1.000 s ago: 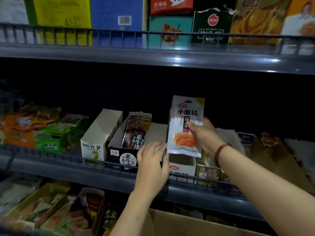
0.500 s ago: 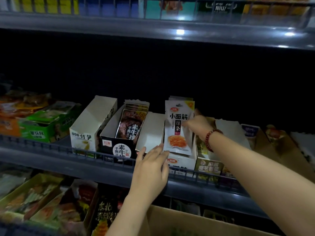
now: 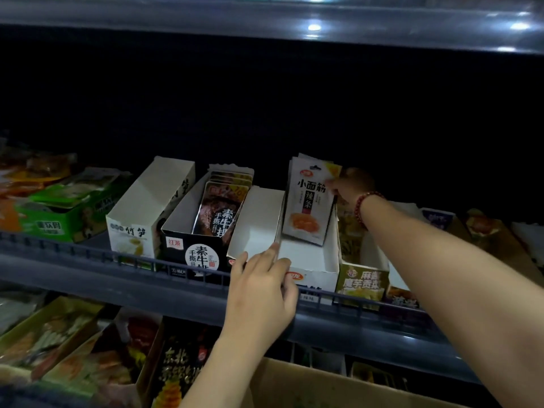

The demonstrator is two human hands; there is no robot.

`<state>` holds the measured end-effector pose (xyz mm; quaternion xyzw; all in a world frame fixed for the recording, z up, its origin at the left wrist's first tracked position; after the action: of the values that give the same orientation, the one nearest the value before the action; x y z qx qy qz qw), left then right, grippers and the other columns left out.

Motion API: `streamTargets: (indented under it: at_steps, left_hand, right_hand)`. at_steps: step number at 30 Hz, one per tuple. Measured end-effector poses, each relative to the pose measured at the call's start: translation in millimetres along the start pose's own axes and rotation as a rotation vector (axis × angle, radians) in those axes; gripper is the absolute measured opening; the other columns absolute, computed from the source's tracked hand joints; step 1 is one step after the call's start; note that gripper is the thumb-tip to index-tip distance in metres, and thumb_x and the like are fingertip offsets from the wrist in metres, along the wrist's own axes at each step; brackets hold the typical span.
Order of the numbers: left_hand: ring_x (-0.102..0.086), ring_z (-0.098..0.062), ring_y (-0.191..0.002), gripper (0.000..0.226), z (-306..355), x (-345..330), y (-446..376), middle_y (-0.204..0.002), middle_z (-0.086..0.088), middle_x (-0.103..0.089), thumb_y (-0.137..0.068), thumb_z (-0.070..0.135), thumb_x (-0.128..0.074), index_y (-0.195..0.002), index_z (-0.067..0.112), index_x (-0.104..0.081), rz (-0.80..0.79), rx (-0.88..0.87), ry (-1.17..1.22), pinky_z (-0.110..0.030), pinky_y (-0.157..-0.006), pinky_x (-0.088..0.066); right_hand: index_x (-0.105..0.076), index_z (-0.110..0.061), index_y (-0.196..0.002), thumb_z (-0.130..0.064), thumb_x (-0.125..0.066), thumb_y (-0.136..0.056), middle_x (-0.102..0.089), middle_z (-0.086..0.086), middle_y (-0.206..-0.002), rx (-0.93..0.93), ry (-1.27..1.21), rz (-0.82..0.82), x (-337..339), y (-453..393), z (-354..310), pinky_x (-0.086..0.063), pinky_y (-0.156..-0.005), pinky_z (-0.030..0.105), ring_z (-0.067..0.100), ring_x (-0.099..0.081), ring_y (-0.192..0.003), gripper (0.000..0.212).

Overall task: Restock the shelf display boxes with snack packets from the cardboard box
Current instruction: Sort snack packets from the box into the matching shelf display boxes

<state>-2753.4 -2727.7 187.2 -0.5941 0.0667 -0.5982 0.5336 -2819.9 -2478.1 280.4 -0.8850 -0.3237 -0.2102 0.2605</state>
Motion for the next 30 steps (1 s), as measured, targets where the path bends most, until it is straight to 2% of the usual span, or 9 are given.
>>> streamTargets:
  at_steps: [2,5,9,12,14,16,20,26,30]
  left_hand:
    - [-0.068,-0.017,-0.097,0.037,0.3,1.0,0.0,-0.112,-0.008,-0.071,-0.081,0.029,-0.043,-0.091,0.015,-0.075,0.015,-0.001,-0.011,-0.046,-0.099,-0.042]
    - [-0.069,-0.018,-0.097,0.038,1.7,0.2,-0.2,-0.111,-0.009,-0.071,-0.081,0.029,-0.043,-0.092,0.013,-0.075,0.027,-0.007,-0.025,-0.048,-0.098,-0.044]
    - [-0.068,-0.020,-0.098,0.038,3.1,-0.5,-0.1,-0.112,-0.010,-0.071,-0.081,0.029,-0.043,-0.094,0.012,-0.075,0.027,-0.010,-0.035,-0.049,-0.097,-0.045]
    - [-0.068,-0.019,-0.098,0.038,3.5,-0.3,0.9,-0.113,-0.009,-0.071,-0.081,0.029,-0.043,-0.095,0.013,-0.075,0.031,-0.014,-0.040,-0.049,-0.098,-0.044]
    - [-0.068,-0.018,-0.099,0.038,3.1,-0.7,1.1,-0.113,-0.009,-0.071,-0.081,0.029,-0.043,-0.095,0.013,-0.075,0.036,-0.013,-0.038,-0.049,-0.099,-0.043]
    - [-0.068,-0.019,-0.099,0.038,2.3,-1.1,0.7,-0.113,-0.009,-0.071,-0.081,0.028,-0.043,-0.094,0.013,-0.075,0.033,-0.008,-0.035,-0.049,-0.099,-0.043]
    - [-0.068,-0.018,-0.099,0.038,2.3,-2.1,0.7,-0.113,-0.009,-0.071,-0.081,0.029,-0.043,-0.095,0.014,-0.075,0.010,-0.006,-0.024,-0.049,-0.098,-0.045]
    - [-0.068,-0.017,-0.098,0.038,0.9,-2.9,-0.1,-0.114,-0.008,-0.071,-0.080,0.029,-0.043,-0.096,0.014,-0.075,-0.020,0.012,-0.024,-0.049,-0.099,-0.044]
    - [-0.068,-0.017,-0.098,0.039,2.7,-2.9,0.9,-0.114,-0.008,-0.070,-0.080,0.029,-0.042,-0.096,0.015,-0.074,-0.033,0.017,-0.024,-0.048,-0.098,-0.046]
  right_hand:
    - [-0.063,-0.012,-0.092,-0.016,-0.064,-0.088,-0.062,0.005,-0.094,0.040,0.067,-0.028,-7.2,-1.9,-1.8,-0.046,-0.072,0.026,0.017,-0.058,-0.083,0.005]
    - [-0.066,-0.008,-0.108,-0.015,-0.057,-0.092,-0.064,0.008,-0.105,0.073,0.143,-0.055,-17.0,-2.3,-1.7,-0.043,-0.075,0.025,0.021,-0.061,-0.097,0.019]
    - [-0.068,-0.004,-0.103,-0.016,-0.054,-0.094,-0.067,0.013,-0.111,0.064,0.120,0.042,-13.0,-3.0,-1.4,-0.049,-0.085,0.031,0.027,-0.062,-0.102,0.021]
    - [-0.070,-0.007,-0.099,-0.016,-0.055,-0.094,-0.068,0.011,-0.107,0.058,0.078,0.097,-6.3,-7.7,-2.3,-0.049,-0.080,0.030,0.025,-0.064,-0.098,0.018]
    - [-0.070,-0.009,-0.100,-0.020,-0.055,-0.094,-0.068,0.011,-0.109,0.070,0.137,0.061,-7.1,-12.9,-2.8,-0.050,-0.081,0.030,0.026,-0.063,-0.100,0.019]
    - [-0.069,-0.016,-0.104,-0.029,-0.056,-0.092,-0.066,0.010,-0.113,0.060,0.196,0.002,-12.3,-17.6,2.5,-0.050,-0.090,0.037,0.028,-0.061,-0.104,0.022]
    - [-0.067,-0.029,-0.109,-0.051,-0.054,-0.088,-0.061,0.006,-0.124,0.039,0.361,0.061,-14.3,-22.8,17.9,-0.034,-0.104,0.051,0.033,-0.050,-0.120,0.033]
    - [-0.066,-0.027,-0.113,-0.053,-0.047,-0.093,-0.061,0.006,-0.124,0.000,0.452,0.098,-10.2,-22.9,25.7,-0.023,-0.107,0.050,0.032,-0.047,-0.123,0.038]
    - [-0.065,-0.029,-0.113,-0.050,-0.043,-0.095,-0.060,0.006,-0.124,0.028,0.520,0.109,-10.9,-21.7,24.2,-0.022,-0.109,0.054,0.032,-0.043,-0.126,0.035]
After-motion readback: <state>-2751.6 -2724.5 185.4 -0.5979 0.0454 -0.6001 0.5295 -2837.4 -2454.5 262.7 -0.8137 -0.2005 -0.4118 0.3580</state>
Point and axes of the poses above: each hand's wrist, its own y-axis away from the middle knuckle, its own x-axis out of the back of the hand, z = x × y, the point moved 8 cm from there along -y, towards the middle knuckle
